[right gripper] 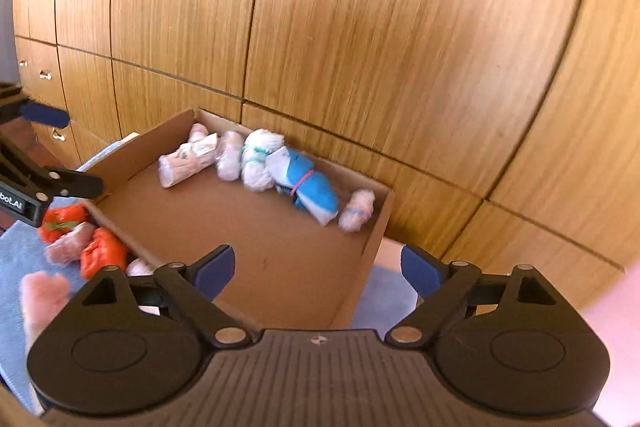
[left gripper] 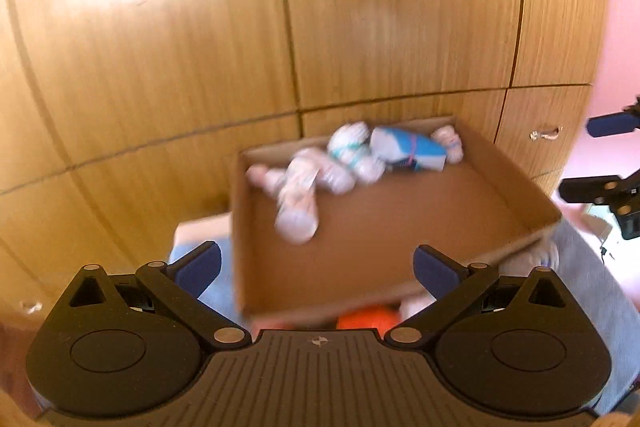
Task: Organize objects
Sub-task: 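Move both grippers back over the remaining toys on the towel, then grasp the pink pompom toy with the left gripper while the right grasps the beige sock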
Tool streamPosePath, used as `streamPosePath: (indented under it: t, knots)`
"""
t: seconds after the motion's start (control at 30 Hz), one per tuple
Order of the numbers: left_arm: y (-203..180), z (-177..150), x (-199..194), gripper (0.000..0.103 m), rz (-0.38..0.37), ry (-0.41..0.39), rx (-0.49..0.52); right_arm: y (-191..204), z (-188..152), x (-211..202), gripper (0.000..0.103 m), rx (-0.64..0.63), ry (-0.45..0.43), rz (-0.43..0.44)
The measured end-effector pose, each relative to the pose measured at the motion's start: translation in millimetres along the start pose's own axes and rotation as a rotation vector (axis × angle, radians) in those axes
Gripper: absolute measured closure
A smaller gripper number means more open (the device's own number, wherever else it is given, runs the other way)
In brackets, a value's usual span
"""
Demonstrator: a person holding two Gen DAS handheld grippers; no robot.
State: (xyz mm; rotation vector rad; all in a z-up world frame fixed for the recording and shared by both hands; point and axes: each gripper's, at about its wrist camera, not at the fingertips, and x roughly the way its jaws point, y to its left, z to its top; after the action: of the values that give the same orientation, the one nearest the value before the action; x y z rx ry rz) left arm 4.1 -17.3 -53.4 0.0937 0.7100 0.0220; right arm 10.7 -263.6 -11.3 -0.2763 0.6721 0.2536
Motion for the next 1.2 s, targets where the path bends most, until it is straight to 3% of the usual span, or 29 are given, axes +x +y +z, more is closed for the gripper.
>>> streamPosePath:
  t: [0.37, 0.6, 0.83, 1.0, 1.07, 1.2]
  knots:
    - [1, -63, -39, 0.001, 0.002, 0.020, -0.050, 56, -45, -50, 0.013, 0.016, -0.026, 0.036]
    - [1, -93, -47, 0.001, -0.003, 0.030, -0.067, 105, -67, -52, 0.014, 0.039, -0.021, 0.142]
    - [11, -109, -59, 0.001, 0.011, 0.028, -0.085, 137, -75, -25, 0.029, 0.020, 0.008, 0.235]
    - [14, -114, -61, 0.001, -0.007, 0.011, -0.085, 147, -79, -7, 0.044, 0.000, 0.036, 0.228]
    - [12, -114, -61, 0.001, -0.020, 0.001, -0.071, 147, -82, -8, 0.058, -0.002, 0.036, 0.211]
    - [3, -114, -55, 0.001, -0.057, -0.013, -0.038, 134, -89, -19, 0.061, 0.027, 0.029, 0.221]
